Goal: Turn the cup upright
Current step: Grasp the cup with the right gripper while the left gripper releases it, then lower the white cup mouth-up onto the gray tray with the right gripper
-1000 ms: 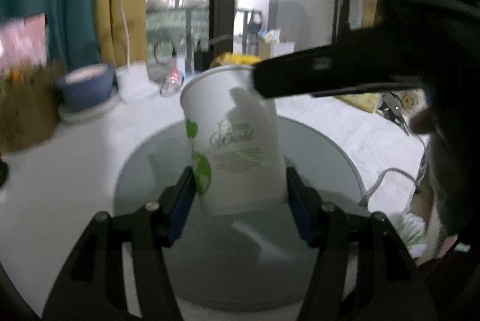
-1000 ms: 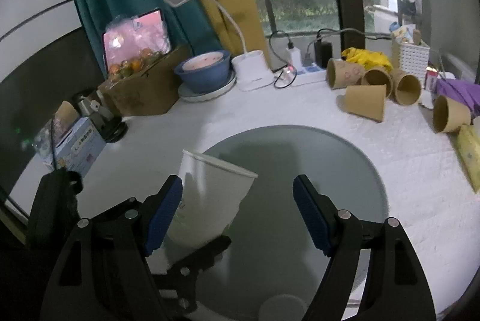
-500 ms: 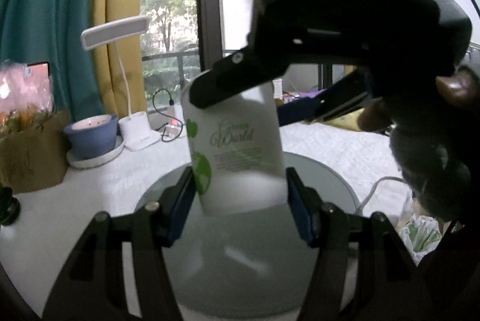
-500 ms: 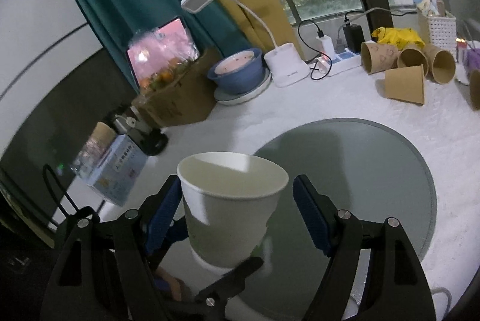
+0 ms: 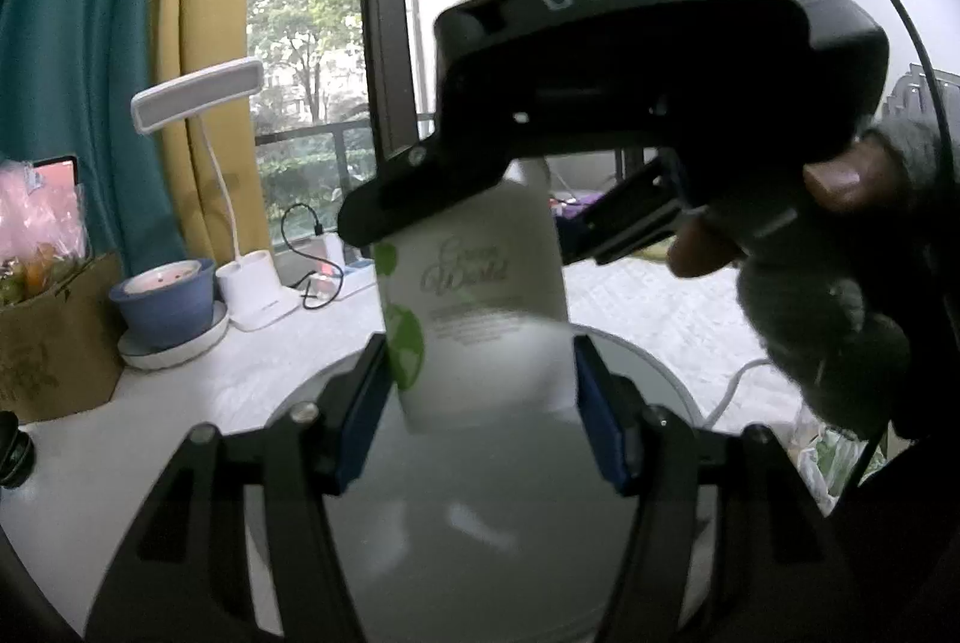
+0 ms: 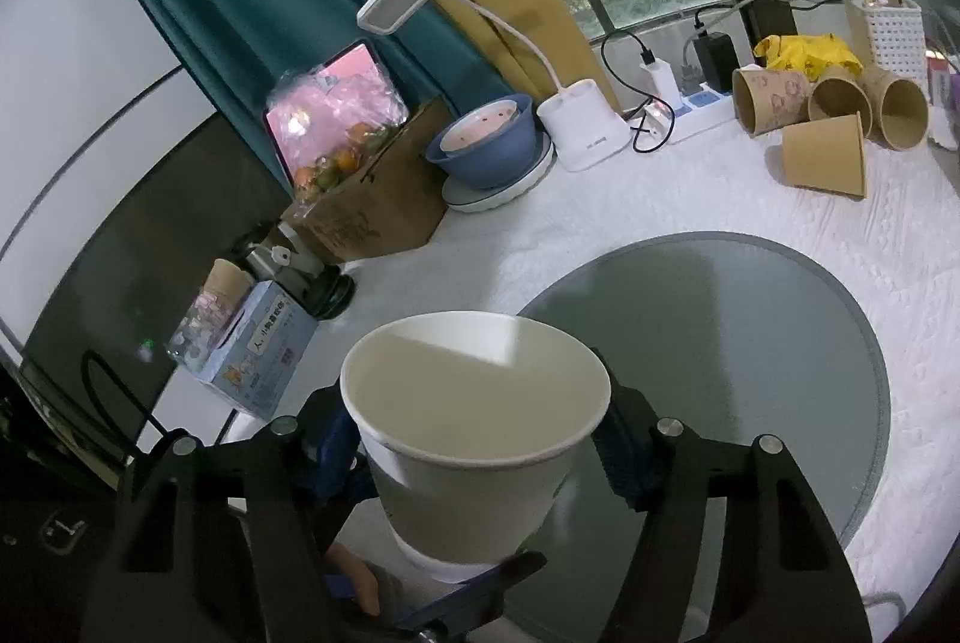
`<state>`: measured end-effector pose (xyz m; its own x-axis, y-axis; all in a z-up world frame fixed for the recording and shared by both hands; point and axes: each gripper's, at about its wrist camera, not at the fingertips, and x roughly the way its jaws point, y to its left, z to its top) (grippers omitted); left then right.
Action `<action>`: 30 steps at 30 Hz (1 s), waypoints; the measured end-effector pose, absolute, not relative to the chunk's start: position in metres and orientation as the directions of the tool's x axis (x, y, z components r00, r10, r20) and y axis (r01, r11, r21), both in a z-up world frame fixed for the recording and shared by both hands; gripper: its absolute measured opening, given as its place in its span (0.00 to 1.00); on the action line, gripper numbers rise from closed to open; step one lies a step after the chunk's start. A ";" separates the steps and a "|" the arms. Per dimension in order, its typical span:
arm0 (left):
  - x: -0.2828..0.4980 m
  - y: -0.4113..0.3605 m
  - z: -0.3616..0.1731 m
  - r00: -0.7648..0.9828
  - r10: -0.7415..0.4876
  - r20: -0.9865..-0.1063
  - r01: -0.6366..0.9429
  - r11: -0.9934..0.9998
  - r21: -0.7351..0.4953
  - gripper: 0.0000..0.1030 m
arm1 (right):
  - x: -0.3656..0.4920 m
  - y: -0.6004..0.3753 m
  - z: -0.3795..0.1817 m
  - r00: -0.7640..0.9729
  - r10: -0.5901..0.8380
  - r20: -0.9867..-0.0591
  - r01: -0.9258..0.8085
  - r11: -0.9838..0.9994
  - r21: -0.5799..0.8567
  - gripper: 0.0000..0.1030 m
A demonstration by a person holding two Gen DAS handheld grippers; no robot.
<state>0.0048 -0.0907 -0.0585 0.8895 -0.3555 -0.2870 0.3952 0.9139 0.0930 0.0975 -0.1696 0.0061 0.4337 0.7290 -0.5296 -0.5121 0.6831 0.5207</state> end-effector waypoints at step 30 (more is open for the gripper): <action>0.055 0.032 -0.082 0.781 -0.213 -0.587 0.029 0.951 -0.307 0.78 | 0.129 -0.135 -0.038 0.716 0.397 -0.575 -0.469 0.883 0.026 0.66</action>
<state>0.0548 0.0318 -0.0816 0.7814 -0.2130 -0.5866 0.0290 0.9513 -0.3067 0.1295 -0.1351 -0.0381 0.7159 0.3968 -0.5745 -0.4685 0.8831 0.0261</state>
